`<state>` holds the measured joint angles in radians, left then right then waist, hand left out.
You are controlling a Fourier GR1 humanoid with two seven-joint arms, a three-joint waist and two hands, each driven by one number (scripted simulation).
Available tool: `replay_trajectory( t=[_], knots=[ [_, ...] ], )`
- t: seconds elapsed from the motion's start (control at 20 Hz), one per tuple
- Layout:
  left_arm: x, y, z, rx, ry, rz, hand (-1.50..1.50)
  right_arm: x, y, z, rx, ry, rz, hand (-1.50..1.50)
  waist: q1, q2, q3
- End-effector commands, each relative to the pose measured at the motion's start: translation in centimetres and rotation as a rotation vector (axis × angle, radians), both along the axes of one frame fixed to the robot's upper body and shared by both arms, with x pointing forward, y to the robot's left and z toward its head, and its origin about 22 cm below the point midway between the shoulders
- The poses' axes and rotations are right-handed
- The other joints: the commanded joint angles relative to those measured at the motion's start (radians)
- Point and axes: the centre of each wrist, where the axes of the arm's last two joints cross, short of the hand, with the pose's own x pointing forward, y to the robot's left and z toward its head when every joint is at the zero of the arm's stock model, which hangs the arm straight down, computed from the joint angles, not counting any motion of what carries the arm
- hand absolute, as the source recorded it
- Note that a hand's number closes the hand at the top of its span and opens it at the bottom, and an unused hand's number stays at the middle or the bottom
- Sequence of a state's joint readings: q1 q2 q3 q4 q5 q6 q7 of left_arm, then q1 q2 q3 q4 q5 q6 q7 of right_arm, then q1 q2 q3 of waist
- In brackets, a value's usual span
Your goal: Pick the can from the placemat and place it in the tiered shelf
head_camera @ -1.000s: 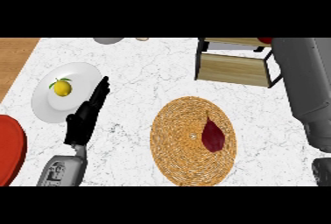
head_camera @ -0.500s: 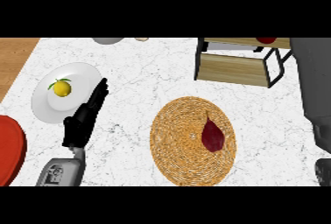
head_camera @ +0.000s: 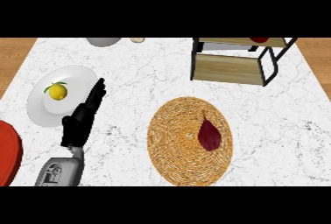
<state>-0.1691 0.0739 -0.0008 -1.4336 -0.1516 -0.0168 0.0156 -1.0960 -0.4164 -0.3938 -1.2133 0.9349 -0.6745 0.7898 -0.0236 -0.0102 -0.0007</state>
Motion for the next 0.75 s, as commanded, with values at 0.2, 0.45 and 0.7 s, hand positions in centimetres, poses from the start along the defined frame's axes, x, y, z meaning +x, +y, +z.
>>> replay_trajectory(
  t=[0.2, 0.45, 0.7],
  knots=[
    [-0.4, 1.9, -0.2, 0.013, 0.017, 0.046, 0.0, -7.7, -6.0, -0.1, 0.107, 0.199, -0.027, -1.5, -0.043, -0.012, 0.001],
    [-0.7, 1.1, 0.7, 0.008, 0.008, 0.012, 0.0, -14.3, -9.0, -1.4, 0.067, 0.268, -0.041, -1.5, -0.027, -0.006, 0.001],
    [-2.5, 1.3, -0.8, -0.007, 0.014, 0.021, 0.0, -21.0, -11.9, -1.8, 0.066, 0.292, 0.023, -1.5, -0.028, -0.005, 0.002]
  ],
)
